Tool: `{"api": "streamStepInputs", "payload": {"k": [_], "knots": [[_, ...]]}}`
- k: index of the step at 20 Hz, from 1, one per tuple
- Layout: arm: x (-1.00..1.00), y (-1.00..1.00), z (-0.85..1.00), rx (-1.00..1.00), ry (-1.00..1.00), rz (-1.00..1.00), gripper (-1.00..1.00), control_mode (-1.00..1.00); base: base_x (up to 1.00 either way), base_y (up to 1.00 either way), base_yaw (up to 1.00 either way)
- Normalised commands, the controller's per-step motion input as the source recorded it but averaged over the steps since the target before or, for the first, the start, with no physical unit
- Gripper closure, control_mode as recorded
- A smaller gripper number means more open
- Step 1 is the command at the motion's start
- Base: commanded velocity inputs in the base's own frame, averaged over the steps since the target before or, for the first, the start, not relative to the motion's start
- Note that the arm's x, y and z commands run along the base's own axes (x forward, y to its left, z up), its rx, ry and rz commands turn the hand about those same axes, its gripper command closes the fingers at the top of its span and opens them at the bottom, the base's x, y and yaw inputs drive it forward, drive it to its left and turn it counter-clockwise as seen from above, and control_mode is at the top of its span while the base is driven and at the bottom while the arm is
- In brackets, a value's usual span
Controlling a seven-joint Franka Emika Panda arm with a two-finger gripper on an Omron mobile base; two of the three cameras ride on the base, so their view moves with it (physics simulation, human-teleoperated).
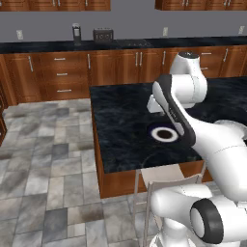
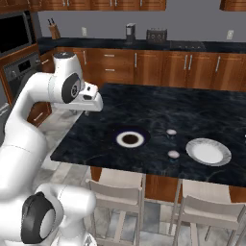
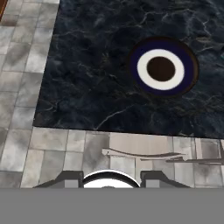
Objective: Place two yogurt containers on each plate.
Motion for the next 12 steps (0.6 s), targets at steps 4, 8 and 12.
{"api": "streamStepInputs", "payload": {"k": [4, 8, 12], "knots": [[-0.02, -0.43, -0.03, 0.0, 0.0, -0.01, -1.0, -1.0, 0.0, 0.0, 0.0], [0.06, -0.77, -0.02, 0.0, 0.11, -0.05, -1.0, -1.0, 0.0, 0.0, 0.0], [0.14, -0.64, -0.06, 0.0, 0.19, -0.08, -1.0, -1.0, 0.0, 0.0, 0.0]]}}
